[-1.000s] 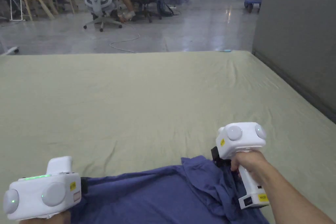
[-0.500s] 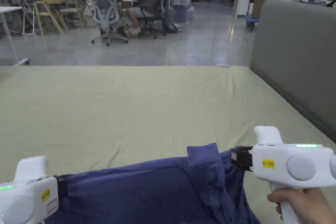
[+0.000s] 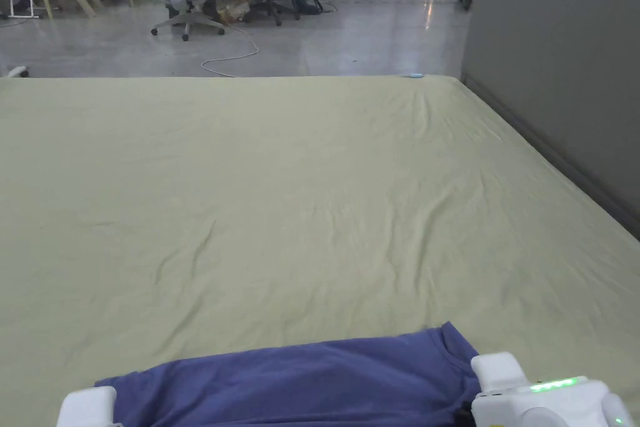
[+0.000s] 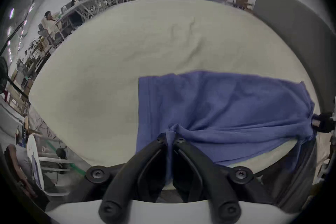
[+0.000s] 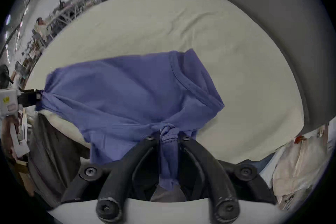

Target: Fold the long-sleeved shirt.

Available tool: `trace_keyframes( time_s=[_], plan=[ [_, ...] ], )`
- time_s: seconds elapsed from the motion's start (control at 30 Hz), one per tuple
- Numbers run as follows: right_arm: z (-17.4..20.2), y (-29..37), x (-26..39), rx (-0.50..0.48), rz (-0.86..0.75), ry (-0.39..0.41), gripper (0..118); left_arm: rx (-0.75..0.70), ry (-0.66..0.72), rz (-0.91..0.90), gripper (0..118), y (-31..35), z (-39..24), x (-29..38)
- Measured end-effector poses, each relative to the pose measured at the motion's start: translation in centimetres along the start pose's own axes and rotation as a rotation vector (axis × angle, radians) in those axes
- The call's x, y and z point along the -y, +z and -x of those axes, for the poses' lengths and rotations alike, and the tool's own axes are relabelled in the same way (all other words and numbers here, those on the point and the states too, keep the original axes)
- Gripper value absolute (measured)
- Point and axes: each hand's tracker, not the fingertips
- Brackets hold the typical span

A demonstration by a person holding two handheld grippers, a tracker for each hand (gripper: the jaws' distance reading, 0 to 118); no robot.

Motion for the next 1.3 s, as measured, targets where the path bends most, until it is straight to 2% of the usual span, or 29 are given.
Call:
trace_keyframes(
  time_s=[0.07,0.13,0.17,0.2,0.23,0.27,0.3,0.33,0.4,0.47,0.57,0.6,0.63,0.67,0.7,0.73,0.77,0.8,0.83,0.93,1.0,1.03,1.07,1.1,1.13,1.17,1.3],
  plan=[
    [0.0,0.6,-0.7,-0.024,-0.009,-0.021,12,-0.003,0.007,-0.019,2,-0.3,0.2,0.2],
    [0.1,0.2,-0.9,-0.025,0.011,-0.004,12,0.004,0.015,-0.021,2,-0.4,0.6,-0.1],
    [-0.1,0.6,-0.9,-0.024,0.009,0.003,14,0.01,0.024,-0.02,5,-0.5,0.8,-0.2],
    [-0.1,0.6,-0.9,-0.023,0.008,0.001,22,0.014,0.027,-0.016,15,-0.3,1.0,-0.4],
    [-0.1,1.2,-0.9,-0.024,-0.004,-0.013,36,0.014,0.022,-0.022,39,0.5,1.0,-0.5],
    [-0.1,1.9,-1.0,-0.019,-0.008,-0.02,69,-0.019,0.005,-0.049,89,1.3,1.2,-0.7],
    [-0.2,3.4,-1.0,-0.022,-0.007,-0.026,90,-0.02,-0.004,-0.065,115,2.3,1.4,-0.8],
    [-0.1,4.7,-1.4,-0.013,-0.012,-0.029,98,0.0,-0.007,-0.093,118,3.4,1.8,-1.1],
    [0.3,7.8,-2.4,-0.006,-0.146,-0.007,98,0.054,-0.002,-0.202,118,6.5,2.1,-1.8],
    [0.8,10.9,-3.9,0.015,-0.28,0.031,98,0.053,-0.017,-0.248,118,9.2,2.1,-3.4],
    [1.9,13.4,-6.2,0.048,-0.423,0.046,97,0.067,-0.053,-0.359,117,11.7,1.8,-5.3],
    [2.2,13.6,-6.7,0.051,-0.463,0.035,92,0.074,-0.051,-0.384,110,11.8,1.6,-5.9],
    [2.5,13.6,-7.3,0.05,-0.494,0.016,72,0.081,-0.051,-0.397,88,12.6,0.8,-6.4],
    [2.9,13.6,-7.8,0.051,-0.511,-0.002,15,0.095,-0.053,-0.403,16,12.7,0.5,-6.8],
    [3.0,13.1,-8.2,0.033,-0.513,0.002,0,0.123,-0.065,-0.434,0,12.8,0.4,-7.1],
    [3.3,12.5,-8.7,0.033,-0.513,0.0,0,0.137,-0.068,-0.442,0,12.7,0.0,-7.5],
    [3.7,11.6,-8.9,0.015,-0.523,-0.05,0,0.096,-0.04,-0.437,0,12.7,-0.6,-7.9],
    [3.8,11.4,-9.2,0.047,-0.516,-0.016,0,0.098,-0.075,-0.433,0,12.9,-0.9,-8.4],
    [3.8,11.5,-9.3,0.03,-0.495,-0.009,0,0.137,-0.107,-0.42,0,13.2,-0.9,-8.9],
    [3.5,11.5,-9.1,0.0,-0.499,-0.027,0,0.255,-0.015,-0.419,0,13.2,0.5,-10.2],
    [3.2,12.3,-8.8,-0.017,-0.506,-0.03,0,0.37,0.078,-0.345,0,11.6,2.8,-11.5],
    [3.1,12.3,-8.5,-0.026,-0.503,-0.029,0,0.456,0.166,-0.262,14,9.9,4.5,-11.7],
    [3.0,12.3,-8.2,-0.03,-0.501,-0.028,0,0.556,0.25,-0.159,57,8.0,6.2,-12.2],
    [3.1,12.8,-7.9,-0.033,-0.503,-0.026,0,0.572,0.319,-0.066,100,6.2,7.3,-12.3],
    [2.9,12.7,-7.5,-0.037,-0.503,-0.028,0,0.569,0.36,0.018,118,4.6,8.2,-12.3],
    [2.8,12.6,-7.2,-0.044,-0.502,-0.035,0,0.605,0.382,-0.014,115,3.5,9.6,-11.6],
    [2.5,12.2,-5.7,-0.07,-0.471,-0.055,0,0.516,0.419,0.132,116,-2.8,13.2,-8.8]
  ],
)
